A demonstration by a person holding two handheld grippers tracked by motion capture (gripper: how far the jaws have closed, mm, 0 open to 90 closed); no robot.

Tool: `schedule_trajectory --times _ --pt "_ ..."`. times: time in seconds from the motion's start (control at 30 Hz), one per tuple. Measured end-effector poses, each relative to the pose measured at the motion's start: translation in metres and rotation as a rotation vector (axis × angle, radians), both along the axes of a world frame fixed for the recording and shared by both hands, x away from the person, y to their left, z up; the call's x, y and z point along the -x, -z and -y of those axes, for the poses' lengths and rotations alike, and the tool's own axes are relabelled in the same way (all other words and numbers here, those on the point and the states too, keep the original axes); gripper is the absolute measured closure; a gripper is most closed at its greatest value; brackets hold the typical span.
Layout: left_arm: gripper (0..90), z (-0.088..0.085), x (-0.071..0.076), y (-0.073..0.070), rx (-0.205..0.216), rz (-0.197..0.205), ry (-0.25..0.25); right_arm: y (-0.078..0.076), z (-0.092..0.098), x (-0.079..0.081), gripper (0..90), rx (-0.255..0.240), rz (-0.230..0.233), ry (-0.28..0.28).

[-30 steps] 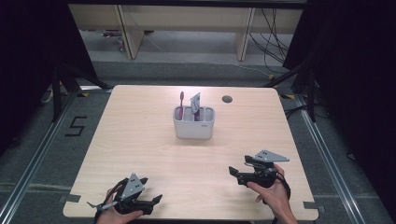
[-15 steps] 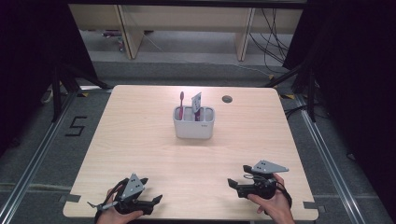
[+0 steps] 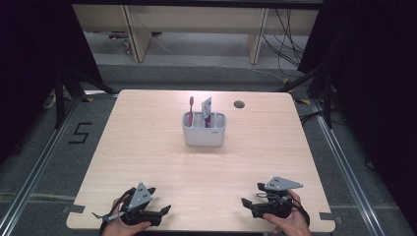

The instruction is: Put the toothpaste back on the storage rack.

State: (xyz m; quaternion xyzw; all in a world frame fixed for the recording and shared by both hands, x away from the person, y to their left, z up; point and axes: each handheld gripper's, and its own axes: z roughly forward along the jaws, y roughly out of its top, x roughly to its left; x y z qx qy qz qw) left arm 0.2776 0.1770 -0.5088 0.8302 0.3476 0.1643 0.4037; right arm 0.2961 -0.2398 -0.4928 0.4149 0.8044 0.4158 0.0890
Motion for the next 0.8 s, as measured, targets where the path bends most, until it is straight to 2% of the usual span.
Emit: schedule_trajectory --times 0.03,0.07,0.13,0.17,0.2,0.3,0.33,0.43,0.47,0.5,0.6,0.63,0.8 --pt "20.3 0.0 0.0 0.0 -0.001 0.004 -0.004 0.001 0.002 -0.001 16.6 0.012 0.039 -0.021" --pt "20.3 0.0 0.0 0.0 0.002 0.002 0.0 0.001 0.001 0.001 16.6 0.004 0.027 -0.019" --pt "20.3 0.0 0.0 0.0 0.0 0.004 -0.004 0.002 0.004 0.003 16.6 0.017 0.032 -0.024" --pt "20.3 0.0 0.0 0.0 0.004 0.003 -0.003 0.003 0.003 0.005 16.6 0.002 0.008 -0.02" --pt "20.3 0.0 0.0 0.0 0.004 0.003 -0.003 0.003 0.003 0.005 16.6 0.002 0.008 -0.02" --pt "20.3 0.0 0.0 0.0 0.003 0.004 -0.001 0.003 0.005 0.009 16.6 0.03 0.013 -0.022" --pt "20.3 0.0 0.0 0.0 0.003 0.003 -0.001 0.004 0.006 0.009 16.6 0.047 0.045 -0.028" --pt "20.3 0.0 0.0 0.0 0.005 0.004 -0.001 0.004 0.005 0.014 16.6 0.046 0.015 -0.016" --pt "20.3 0.0 0.0 0.0 0.004 0.005 -0.001 0.005 0.006 0.013 16.6 0.056 0.046 -0.03" --pt "20.3 0.0 0.0 0.0 0.003 0.004 -0.001 0.006 0.007 0.012 16.6 0.063 0.057 -0.04" --pt "20.3 0.0 0.0 0.0 0.004 0.006 -0.001 0.006 0.007 0.014 16.6 0.065 0.042 -0.038" --pt "20.3 0.0 0.0 0.0 0.004 0.005 -0.001 0.006 0.006 0.016 16.6 0.049 0.025 -0.029" --pt "20.3 0.0 0.0 0.0 0.002 0.004 0.0 0.007 0.006 0.015 16.6 0.053 0.029 -0.031"
